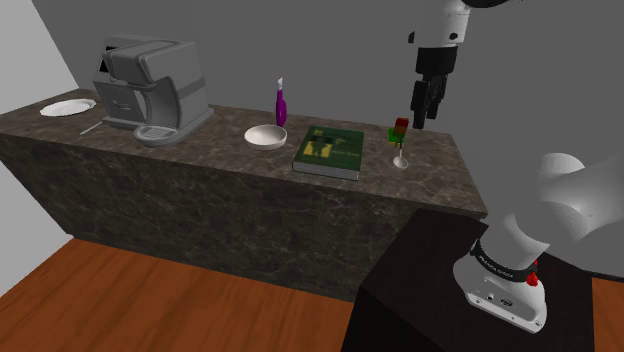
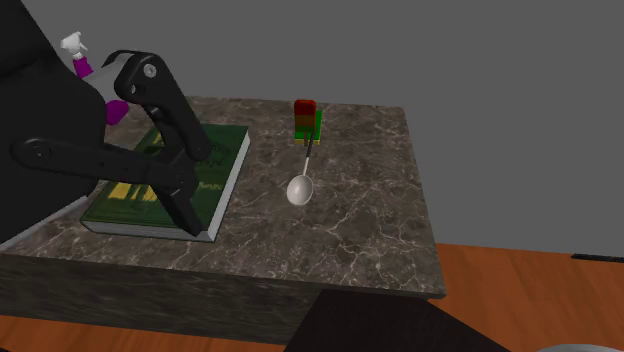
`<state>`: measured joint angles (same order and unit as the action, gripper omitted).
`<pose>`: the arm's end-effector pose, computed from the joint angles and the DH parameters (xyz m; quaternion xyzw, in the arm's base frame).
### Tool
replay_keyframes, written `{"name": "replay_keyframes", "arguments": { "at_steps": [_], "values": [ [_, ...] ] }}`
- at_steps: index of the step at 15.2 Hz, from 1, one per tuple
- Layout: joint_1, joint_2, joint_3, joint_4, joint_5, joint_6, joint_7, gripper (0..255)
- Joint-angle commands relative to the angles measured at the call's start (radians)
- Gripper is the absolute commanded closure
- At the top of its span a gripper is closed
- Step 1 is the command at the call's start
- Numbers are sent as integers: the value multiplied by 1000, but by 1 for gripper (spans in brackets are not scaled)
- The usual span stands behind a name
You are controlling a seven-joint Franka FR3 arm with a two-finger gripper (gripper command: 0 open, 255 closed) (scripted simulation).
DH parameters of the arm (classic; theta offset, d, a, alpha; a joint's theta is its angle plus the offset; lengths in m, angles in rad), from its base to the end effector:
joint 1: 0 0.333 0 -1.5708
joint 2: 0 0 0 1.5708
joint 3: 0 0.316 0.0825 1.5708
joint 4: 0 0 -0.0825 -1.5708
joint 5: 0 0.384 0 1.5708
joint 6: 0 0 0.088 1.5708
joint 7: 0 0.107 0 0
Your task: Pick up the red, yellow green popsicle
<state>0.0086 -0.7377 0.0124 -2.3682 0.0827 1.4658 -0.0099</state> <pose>0.3058 0.0169 0.5621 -0.9958 -0.0144 0.0824 0.0369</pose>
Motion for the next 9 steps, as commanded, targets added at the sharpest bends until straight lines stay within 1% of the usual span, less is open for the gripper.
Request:
{"name": "replay_keyframes", "arguments": {
  "at_steps": [1,9],
  "values": [
    [0,0,0,0,0,0,0,0],
    [-52,86,-154,-44,-127,161,-211,0]
  ]
}}
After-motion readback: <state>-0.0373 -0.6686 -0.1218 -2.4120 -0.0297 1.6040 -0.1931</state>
